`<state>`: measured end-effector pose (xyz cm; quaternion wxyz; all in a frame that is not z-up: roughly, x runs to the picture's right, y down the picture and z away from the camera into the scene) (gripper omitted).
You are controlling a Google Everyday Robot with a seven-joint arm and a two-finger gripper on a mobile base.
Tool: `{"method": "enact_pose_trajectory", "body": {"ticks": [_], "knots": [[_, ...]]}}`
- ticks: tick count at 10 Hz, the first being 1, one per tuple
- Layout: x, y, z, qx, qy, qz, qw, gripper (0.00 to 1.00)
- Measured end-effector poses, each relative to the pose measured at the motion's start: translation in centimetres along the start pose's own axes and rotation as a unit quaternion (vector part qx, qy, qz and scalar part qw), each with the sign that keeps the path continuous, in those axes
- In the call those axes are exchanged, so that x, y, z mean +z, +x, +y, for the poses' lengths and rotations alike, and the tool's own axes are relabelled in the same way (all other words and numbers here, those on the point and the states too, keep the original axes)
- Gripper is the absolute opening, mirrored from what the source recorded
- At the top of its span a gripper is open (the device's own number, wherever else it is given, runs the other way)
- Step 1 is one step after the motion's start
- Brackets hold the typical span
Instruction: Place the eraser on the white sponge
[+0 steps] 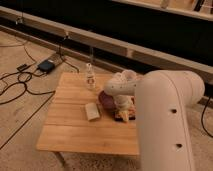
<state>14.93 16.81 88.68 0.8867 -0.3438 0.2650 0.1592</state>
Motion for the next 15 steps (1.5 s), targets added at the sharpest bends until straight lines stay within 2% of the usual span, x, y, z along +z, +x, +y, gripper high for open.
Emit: {"method": "enact_pose_trajectory", "body": {"ticks": [1,6,8,11,13,15], "knots": [[0.2,-0.1,0.1,-0.005,-0.004,0.000,1.0000,0.59],[0.0,0.0,-0.3,-0.020,-0.011,0.002,0.9997,0.05],[-0.6,1.0,-0.4,-0.016,-0.011,0.010,0.9998,0.00],[-2.0,3.5,0.3,0.002,-0.017,0.028,0.9995,0.00],[-3.4,5.7,1.1,0.013,-0.018,0.044,0.9988,0.00],[-5.1,6.9,1.7,0.018,-0.012,0.051,0.9985,0.00]]}}
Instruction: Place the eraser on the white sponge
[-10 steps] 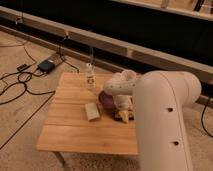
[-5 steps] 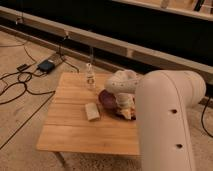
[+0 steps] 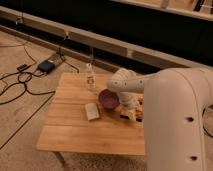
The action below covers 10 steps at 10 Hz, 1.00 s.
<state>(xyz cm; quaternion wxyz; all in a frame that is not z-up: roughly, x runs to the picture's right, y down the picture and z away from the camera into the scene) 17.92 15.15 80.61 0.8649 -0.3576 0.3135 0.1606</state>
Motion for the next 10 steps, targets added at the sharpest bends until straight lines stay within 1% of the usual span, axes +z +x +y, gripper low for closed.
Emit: {"method": "enact_pose_trajectory", "body": {"ticks": [1,2,3,4,6,7,9,10], "knots": [[-1.7,0.4,0.5,0.001,0.007,-0.002,1.0000,0.00],[-3.1,0.2,0.8,0.001,0.013,-0.008,0.9999,0.00],[-4.6,-0.3,1.3,0.000,0.018,-0.017,0.9997,0.00],[-6.7,-1.4,1.9,0.000,0.025,-0.034,0.9991,0.00],[-8.6,-2.9,2.5,-0.003,0.031,-0.054,0.9981,0.00],[-9.8,-4.4,2.9,-0.008,0.034,-0.066,0.9972,0.00],[-11.4,-6.9,3.3,-0.017,0.036,-0.087,0.9955,0.00],[-11.8,-7.6,3.3,-0.019,0.036,-0.092,0.9949,0.00]]}}
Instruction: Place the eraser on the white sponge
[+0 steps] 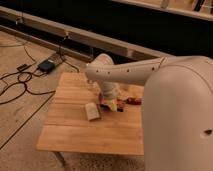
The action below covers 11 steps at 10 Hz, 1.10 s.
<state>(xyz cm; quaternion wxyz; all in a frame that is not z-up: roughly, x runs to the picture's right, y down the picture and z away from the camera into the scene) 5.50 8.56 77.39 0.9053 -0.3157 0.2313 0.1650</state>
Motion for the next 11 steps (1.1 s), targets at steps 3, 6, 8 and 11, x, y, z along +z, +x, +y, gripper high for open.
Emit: {"method": "enact_pose_trajectory", "body": {"ticks": [3,6,8,11], "knots": [[-1.1,-4.6,0.1,-0.025,0.000,-0.029,0.9993,0.00],[-1.5,-8.5,0.9,-0.048,-0.006,-0.046,0.9978,0.00],[-1.2,-11.2,2.2,-0.062,-0.018,-0.055,0.9964,0.00],[0.3,-13.2,3.6,-0.066,-0.044,-0.056,0.9953,0.00]]}}
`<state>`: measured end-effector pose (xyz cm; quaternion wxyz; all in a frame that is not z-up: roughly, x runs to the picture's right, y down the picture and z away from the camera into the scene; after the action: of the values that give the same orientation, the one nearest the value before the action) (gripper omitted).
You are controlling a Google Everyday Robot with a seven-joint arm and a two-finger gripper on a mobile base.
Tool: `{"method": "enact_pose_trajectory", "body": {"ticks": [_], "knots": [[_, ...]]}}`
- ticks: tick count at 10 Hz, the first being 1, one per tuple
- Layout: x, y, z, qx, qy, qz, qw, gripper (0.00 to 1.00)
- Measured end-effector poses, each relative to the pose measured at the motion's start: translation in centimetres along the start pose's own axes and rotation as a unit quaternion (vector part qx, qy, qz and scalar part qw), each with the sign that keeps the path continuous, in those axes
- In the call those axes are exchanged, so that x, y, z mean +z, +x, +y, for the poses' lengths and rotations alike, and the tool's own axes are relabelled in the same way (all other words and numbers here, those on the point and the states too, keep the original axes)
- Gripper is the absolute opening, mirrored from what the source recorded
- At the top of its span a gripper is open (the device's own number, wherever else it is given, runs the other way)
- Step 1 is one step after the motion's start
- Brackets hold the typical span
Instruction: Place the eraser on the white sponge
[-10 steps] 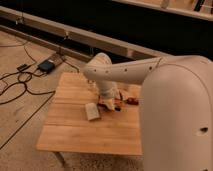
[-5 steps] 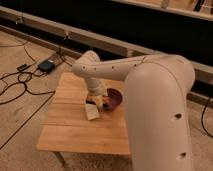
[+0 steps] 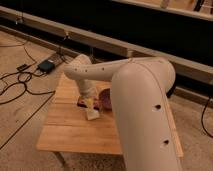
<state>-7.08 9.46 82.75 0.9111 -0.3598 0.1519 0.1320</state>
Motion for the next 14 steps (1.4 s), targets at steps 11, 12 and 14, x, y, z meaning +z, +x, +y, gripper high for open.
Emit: {"method": "enact_pose_trajectory", "body": {"ticks": [11,12,14], "knots": [[5.7,-0.5,-1.6,0.009,-0.049,0.017,0.9986,0.05],[5.7,-0.5,-1.7,0.007,-0.047,0.020,0.9987,0.12],[5.6,-0.4,-1.8,0.002,-0.040,0.028,0.9988,0.36]]}}
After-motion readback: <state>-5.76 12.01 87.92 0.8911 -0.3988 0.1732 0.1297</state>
